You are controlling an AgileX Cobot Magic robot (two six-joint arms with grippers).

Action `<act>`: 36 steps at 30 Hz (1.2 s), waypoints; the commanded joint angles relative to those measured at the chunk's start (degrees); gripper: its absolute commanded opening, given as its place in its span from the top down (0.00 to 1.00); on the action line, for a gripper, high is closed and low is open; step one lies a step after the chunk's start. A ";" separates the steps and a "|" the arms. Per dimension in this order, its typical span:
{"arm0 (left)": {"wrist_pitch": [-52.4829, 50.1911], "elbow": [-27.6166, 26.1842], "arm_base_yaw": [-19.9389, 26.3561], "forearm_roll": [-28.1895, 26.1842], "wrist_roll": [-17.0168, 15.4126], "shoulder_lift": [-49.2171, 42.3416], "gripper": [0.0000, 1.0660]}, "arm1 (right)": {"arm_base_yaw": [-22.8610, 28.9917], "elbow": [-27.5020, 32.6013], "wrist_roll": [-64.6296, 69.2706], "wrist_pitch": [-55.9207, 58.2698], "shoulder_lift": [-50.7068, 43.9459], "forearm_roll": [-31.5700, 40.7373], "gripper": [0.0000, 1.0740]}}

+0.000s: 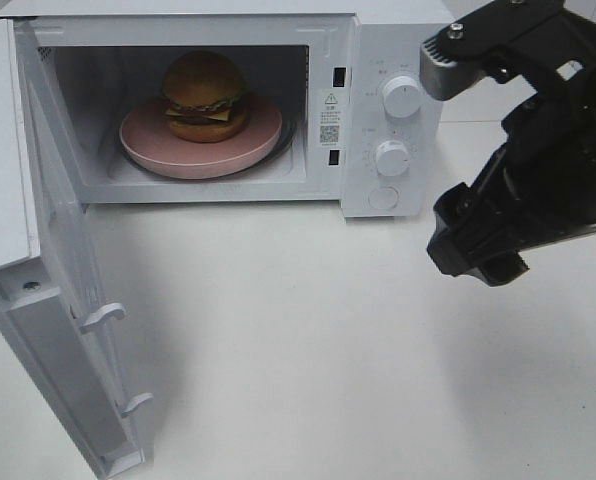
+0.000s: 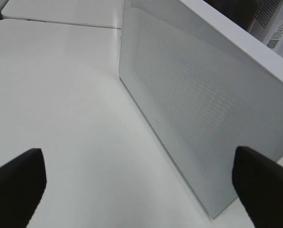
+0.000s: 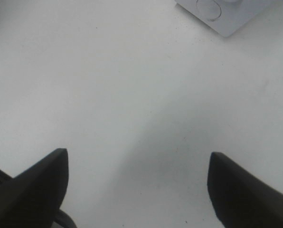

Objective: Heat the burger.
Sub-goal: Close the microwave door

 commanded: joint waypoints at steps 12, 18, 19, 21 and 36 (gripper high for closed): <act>0.11 0.23 0.23 -0.11 0.11 -1.03 0.06 | 0.00 5.61 -0.34 6.36 -9.80 0.52 0.29; 0.11 0.23 0.23 -0.11 0.11 -1.03 0.06 | 0.00 9.68 0.63 8.19 -15.93 0.52 0.29; 0.11 0.23 0.23 -0.11 0.11 -1.03 0.06 | 0.00 10.83 1.26 8.25 -17.93 0.52 0.29; 0.11 0.23 0.23 -0.11 0.11 -1.03 0.06 | -0.29 11.52 1.43 8.25 -19.02 0.52 0.29; 0.11 0.23 0.23 -0.11 0.11 -1.03 0.06 | -19.77 20.51 -2.64 7.45 -35.64 5.27 0.29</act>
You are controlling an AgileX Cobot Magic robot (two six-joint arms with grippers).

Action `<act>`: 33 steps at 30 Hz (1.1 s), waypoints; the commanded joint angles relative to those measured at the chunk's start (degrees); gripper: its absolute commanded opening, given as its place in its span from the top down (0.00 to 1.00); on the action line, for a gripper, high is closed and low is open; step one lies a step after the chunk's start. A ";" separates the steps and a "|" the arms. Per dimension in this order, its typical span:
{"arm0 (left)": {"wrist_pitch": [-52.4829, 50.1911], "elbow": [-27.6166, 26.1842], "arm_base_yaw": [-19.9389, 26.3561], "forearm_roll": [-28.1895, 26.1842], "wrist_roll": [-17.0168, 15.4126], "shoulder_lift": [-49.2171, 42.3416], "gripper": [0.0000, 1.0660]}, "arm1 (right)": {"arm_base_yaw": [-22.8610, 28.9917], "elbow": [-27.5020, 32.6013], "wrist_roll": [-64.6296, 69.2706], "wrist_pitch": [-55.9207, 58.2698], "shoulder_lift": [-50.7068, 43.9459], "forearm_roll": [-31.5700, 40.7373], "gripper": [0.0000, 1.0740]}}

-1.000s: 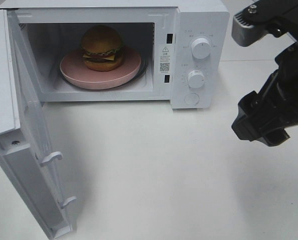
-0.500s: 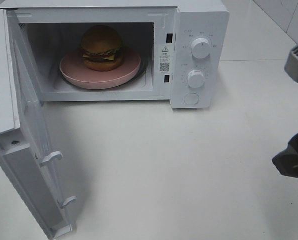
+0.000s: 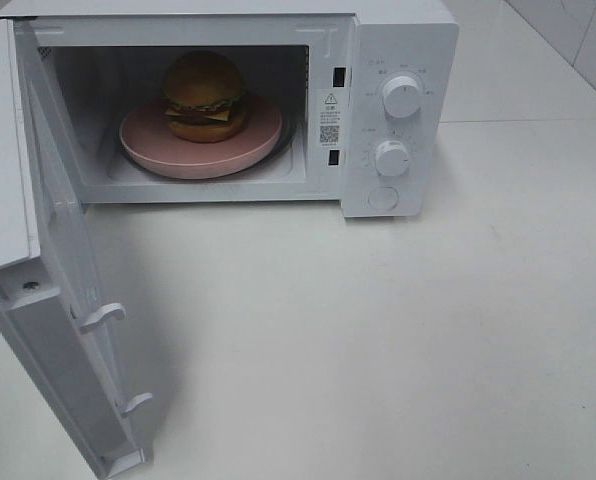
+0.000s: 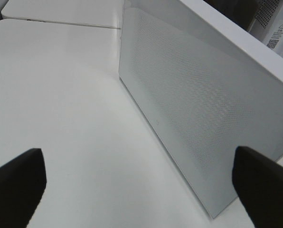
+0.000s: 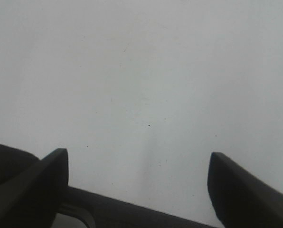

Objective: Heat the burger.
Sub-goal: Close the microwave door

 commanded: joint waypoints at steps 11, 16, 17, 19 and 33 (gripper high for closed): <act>0.11 0.23 0.23 -0.11 0.11 -1.03 0.06 | -14.38 3.04 -3.72 1.03 -18.45 2.06 0.29; 0.11 0.23 0.23 -0.11 0.11 -1.03 0.06 | -17.76 2.98 -4.41 0.97 -24.01 2.58 0.29; 0.11 0.23 0.23 -0.11 0.11 -1.03 0.06 | -19.31 2.98 -4.47 0.97 -26.41 3.15 0.29; 0.11 0.23 0.23 -0.11 0.11 -1.03 0.06 | -20.34 2.98 -4.70 0.97 -28.71 3.67 0.29; 0.11 0.23 0.23 -0.29 0.17 -1.03 0.06 | -24.58 3.04 -4.98 0.92 -38.67 3.95 0.29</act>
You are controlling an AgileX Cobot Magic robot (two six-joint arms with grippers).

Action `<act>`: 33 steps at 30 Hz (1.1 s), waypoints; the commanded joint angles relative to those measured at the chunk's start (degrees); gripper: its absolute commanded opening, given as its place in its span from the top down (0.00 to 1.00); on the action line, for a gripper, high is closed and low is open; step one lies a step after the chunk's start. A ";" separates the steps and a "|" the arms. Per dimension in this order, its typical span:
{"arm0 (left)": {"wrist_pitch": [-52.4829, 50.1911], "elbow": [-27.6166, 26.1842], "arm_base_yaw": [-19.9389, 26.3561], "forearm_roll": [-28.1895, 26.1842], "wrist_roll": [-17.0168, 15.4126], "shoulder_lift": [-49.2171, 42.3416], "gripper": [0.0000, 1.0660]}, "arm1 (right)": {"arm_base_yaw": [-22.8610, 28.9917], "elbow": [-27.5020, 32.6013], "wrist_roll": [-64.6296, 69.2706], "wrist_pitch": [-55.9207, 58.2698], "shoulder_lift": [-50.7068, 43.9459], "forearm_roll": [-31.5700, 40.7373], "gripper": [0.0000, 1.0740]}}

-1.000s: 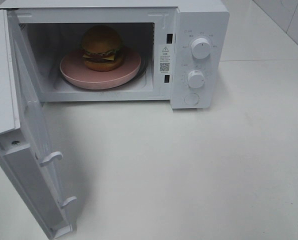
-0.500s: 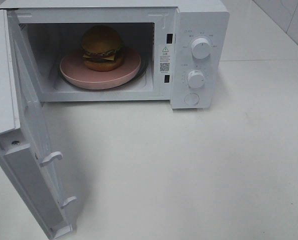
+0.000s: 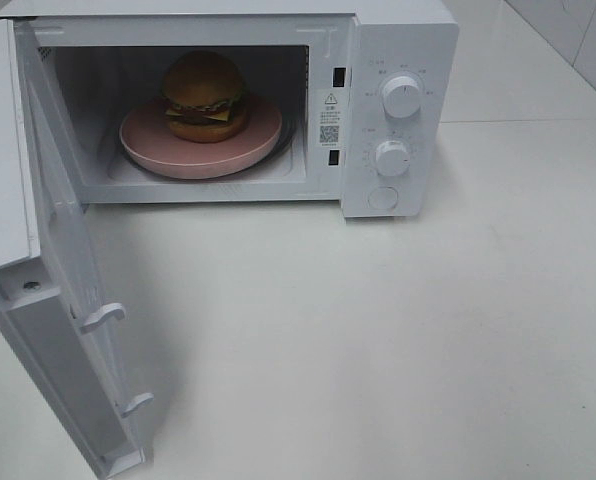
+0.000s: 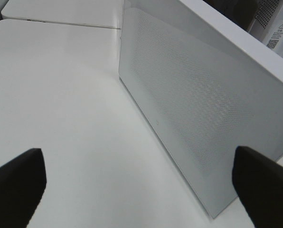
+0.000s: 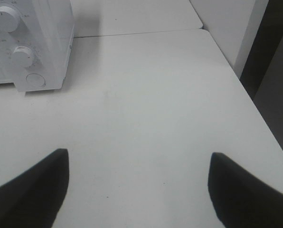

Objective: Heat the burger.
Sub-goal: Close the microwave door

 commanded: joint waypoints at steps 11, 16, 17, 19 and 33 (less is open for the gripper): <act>0.11 0.23 0.23 -0.29 0.17 -0.97 0.06 | -0.63 0.06 -1.09 -0.34 -1.43 0.17 0.29; 0.11 0.23 0.23 -0.29 0.17 -0.97 0.06 | -0.63 0.06 -1.09 -0.34 -1.43 0.17 0.29; 0.11 0.23 0.23 -0.29 0.17 -0.97 0.06 | -0.63 0.06 -1.09 -0.34 -1.43 0.17 0.29; 0.11 0.23 0.23 -0.29 0.17 -0.97 0.06 | -0.63 0.06 -1.09 -0.34 -1.43 0.17 0.29; 0.11 0.23 0.23 -0.29 0.17 -0.97 0.06 | -0.63 0.06 -1.09 -0.34 -1.43 0.17 0.29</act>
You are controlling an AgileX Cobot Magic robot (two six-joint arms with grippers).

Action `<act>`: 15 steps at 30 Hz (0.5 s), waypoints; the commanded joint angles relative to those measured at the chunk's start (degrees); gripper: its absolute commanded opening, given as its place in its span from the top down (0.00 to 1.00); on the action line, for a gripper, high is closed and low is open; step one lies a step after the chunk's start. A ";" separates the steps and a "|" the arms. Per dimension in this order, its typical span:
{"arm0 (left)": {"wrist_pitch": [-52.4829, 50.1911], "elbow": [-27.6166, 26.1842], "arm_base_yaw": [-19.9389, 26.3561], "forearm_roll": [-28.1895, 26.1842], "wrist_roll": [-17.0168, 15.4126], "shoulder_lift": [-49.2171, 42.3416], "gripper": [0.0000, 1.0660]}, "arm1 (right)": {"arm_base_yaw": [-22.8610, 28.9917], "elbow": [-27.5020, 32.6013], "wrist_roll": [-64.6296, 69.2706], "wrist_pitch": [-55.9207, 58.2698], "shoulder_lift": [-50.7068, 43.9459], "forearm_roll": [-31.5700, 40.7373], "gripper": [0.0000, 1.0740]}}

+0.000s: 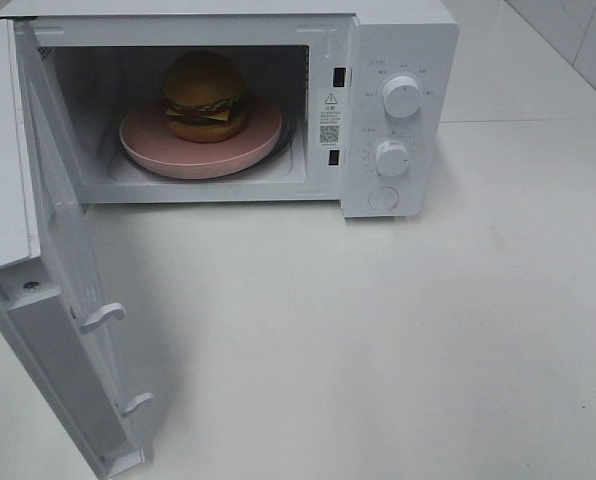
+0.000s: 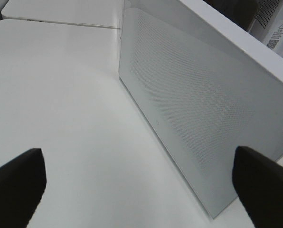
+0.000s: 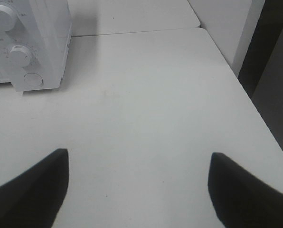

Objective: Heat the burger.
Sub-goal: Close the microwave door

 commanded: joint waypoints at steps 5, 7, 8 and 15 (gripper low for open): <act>0.11 0.23 0.23 -0.29 0.17 -0.97 0.06 | -0.17 0.06 -0.86 -0.52 -1.43 -0.06 0.29; 0.11 0.23 0.23 -0.29 0.17 -0.97 0.06 | -0.17 0.06 -0.86 -0.52 -1.43 -0.06 0.29; 0.11 0.23 0.23 -0.29 0.17 -0.97 0.06 | -0.17 0.06 -0.86 -0.52 -1.43 -0.06 0.29; 0.06 0.23 0.23 -0.29 0.11 0.17 0.06 | -0.17 0.06 -0.86 -0.52 -1.43 -0.06 0.29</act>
